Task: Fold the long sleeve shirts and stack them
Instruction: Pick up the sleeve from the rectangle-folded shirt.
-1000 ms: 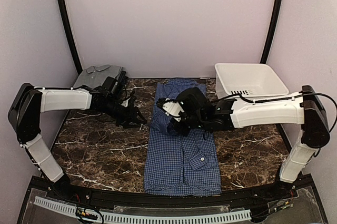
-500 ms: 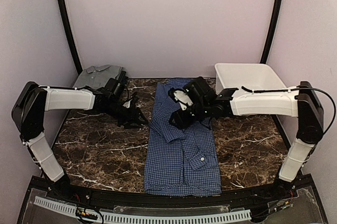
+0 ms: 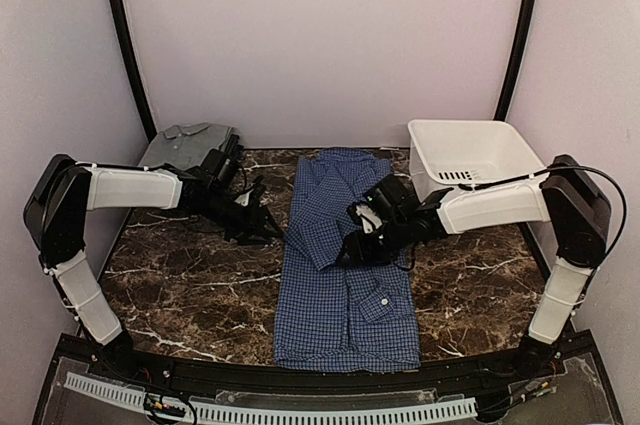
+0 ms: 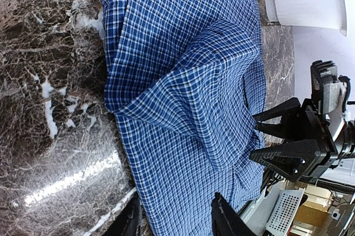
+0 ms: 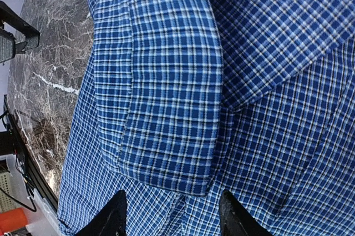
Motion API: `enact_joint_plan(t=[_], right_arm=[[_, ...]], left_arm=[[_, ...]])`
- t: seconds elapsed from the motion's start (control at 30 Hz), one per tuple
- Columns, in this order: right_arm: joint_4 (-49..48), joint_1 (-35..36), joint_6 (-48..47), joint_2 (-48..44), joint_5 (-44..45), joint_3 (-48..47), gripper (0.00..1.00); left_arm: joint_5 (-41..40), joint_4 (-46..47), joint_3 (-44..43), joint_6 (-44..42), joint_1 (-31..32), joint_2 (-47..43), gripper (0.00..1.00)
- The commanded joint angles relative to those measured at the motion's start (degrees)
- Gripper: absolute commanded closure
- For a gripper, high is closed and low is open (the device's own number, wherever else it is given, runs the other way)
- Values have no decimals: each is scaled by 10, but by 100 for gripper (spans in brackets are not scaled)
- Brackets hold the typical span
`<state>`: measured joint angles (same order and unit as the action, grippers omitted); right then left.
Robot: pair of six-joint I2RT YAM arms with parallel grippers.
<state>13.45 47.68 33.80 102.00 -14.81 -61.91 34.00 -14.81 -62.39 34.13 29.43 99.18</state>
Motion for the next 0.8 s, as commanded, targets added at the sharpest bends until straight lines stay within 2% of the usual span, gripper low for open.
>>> enact_joint_plan(t=[0.0,0.33,0.53,0.63,0.77], right_arm=[[-61,-3,74,-15,-23,27,46],[-109,-7,112,9,-23,20,44],[-106,-7,114,23,-27,14,49],[-99,-7,109,27,-25,8,60],[-84,-7,93,25,-8,-4,89]], left_arm=[[9,-3,-4,-15,2,-6,59],[8,-4,-2,-15,2,-10,59],[7,-5,0,-14,2,-12,59],[7,-5,0,-14,2,-13,59],[5,-6,1,-14,2,-14,59]])
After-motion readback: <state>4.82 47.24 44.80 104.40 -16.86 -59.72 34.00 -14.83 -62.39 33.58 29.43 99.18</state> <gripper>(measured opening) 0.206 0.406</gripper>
